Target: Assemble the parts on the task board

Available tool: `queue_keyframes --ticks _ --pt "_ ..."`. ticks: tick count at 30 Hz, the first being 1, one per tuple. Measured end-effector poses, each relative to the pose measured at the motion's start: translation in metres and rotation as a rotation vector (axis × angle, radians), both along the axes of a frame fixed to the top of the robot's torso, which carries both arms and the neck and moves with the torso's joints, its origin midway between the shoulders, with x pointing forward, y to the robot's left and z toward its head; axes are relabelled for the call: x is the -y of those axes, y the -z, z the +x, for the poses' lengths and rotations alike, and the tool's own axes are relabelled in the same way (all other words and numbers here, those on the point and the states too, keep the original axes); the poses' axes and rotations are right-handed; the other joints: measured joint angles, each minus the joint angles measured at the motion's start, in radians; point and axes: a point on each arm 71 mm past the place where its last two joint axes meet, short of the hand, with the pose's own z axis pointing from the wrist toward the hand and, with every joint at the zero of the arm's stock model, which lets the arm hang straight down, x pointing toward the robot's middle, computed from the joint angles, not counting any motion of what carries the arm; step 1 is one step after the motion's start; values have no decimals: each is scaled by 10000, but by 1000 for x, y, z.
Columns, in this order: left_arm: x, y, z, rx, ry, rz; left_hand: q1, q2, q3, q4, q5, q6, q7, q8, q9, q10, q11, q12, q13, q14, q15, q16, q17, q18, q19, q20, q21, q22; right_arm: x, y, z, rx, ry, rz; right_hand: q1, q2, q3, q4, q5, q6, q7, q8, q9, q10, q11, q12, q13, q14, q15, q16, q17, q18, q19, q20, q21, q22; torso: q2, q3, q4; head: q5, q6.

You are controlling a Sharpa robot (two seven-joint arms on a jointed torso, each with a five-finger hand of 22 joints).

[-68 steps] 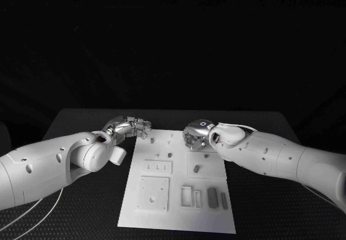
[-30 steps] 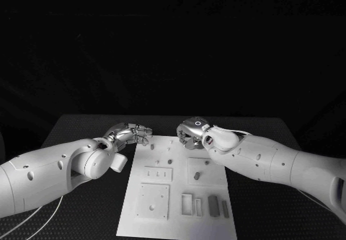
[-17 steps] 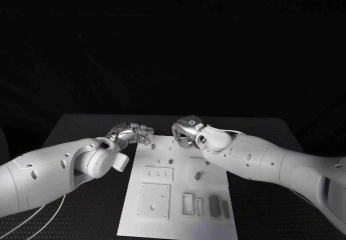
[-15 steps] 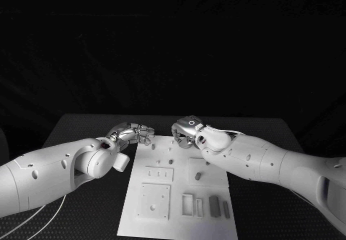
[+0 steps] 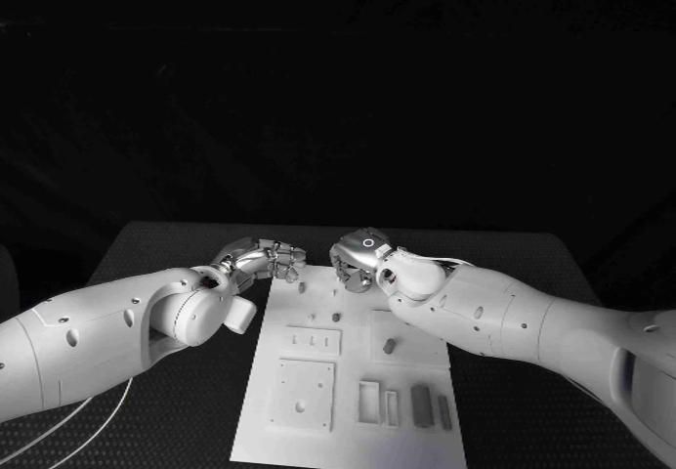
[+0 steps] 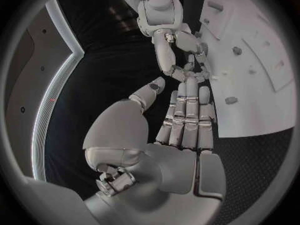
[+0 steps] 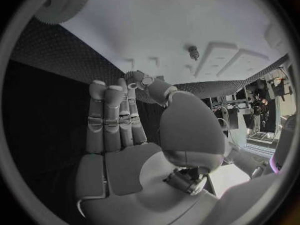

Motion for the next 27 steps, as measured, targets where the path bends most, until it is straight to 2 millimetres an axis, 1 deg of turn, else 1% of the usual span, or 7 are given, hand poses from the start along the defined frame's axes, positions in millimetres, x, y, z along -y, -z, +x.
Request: queue_keyframes --ticks 5,7,11,13,15,20,27 --pt "0 -2 0 34 16 -9 0 0 0 0 0 0 0 0 0 0 0 0 0 0 0 0 0 0 0 0 0 0 0 0 0 22 22 -38 20 -22 0 1 29 -1 0 -1 1 -2 0 10 1 -2 -1 3 0 -2 -1 1 38 6 24 -13 21 -11 -8" --pt "0 -3 0 45 11 -7 0 0 0 0 0 0 0 0 0 0 0 0 0 0 0 0 0 -1 0 0 0 0 0 0 0 28 18 -47 39 -41 0 1 29 -1 0 -2 4 -3 1 24 1 -2 -1 3 0 -3 -1 2 38 6 31 -24 25 -11 -24" --pt "0 -4 1 66 9 -7 0 0 0 0 0 0 0 0 0 0 0 -41 0 0 0 0 0 -1 0 0 0 8 -2 0 0 37 -8 -52 39 -41 0 2 29 -2 1 -3 8 -5 1 24 1 -2 -1 3 0 -5 -1 3 38 6 44 -32 26 -2 -34" --pt "0 -4 1 73 15 -8 0 0 0 0 0 0 0 0 0 0 0 -41 1 0 0 0 0 0 0 0 0 8 -3 0 0 39 -19 -55 39 -41 -1 2 29 -2 1 -4 9 -6 1 23 1 -2 -1 3 0 -5 -2 3 38 6 48 -33 26 6 -35" --pt "1 -4 1 77 21 -11 0 0 0 0 0 0 0 0 0 0 0 -40 0 0 0 0 0 -1 0 0 0 7 -3 1 0 37 -22 -65 -15 -95 -1 2 29 -3 1 -5 10 -8 2 24 2 -2 -1 3 0 -7 -2 4 38 6 49 -36 27 7 -41" --pt "1 -5 1 86 27 -12 0 0 0 0 0 0 0 0 0 0 0 -40 9 0 0 0 0 -1 0 0 0 7 -3 2 1 30 11 -97 -16 -96 22 25 29 -4 2 -8 11 -15 8 24 11 -3 -1 3 0 -6 -8 11 38 6 54 -37 27 20 -58" --pt "1 -5 1 95 36 -14 0 0 0 0 0 0 0 0 0 0 0 -40 9 0 0 0 0 -2 -36 36 0 6 0 3 3 29 98 -163 -79 -158 26 29 29 -6 3 -9 10 0 -39 23 210 -27 -23 41 -2 -6 -17 20 37 6 58 -39 27 35 -62"
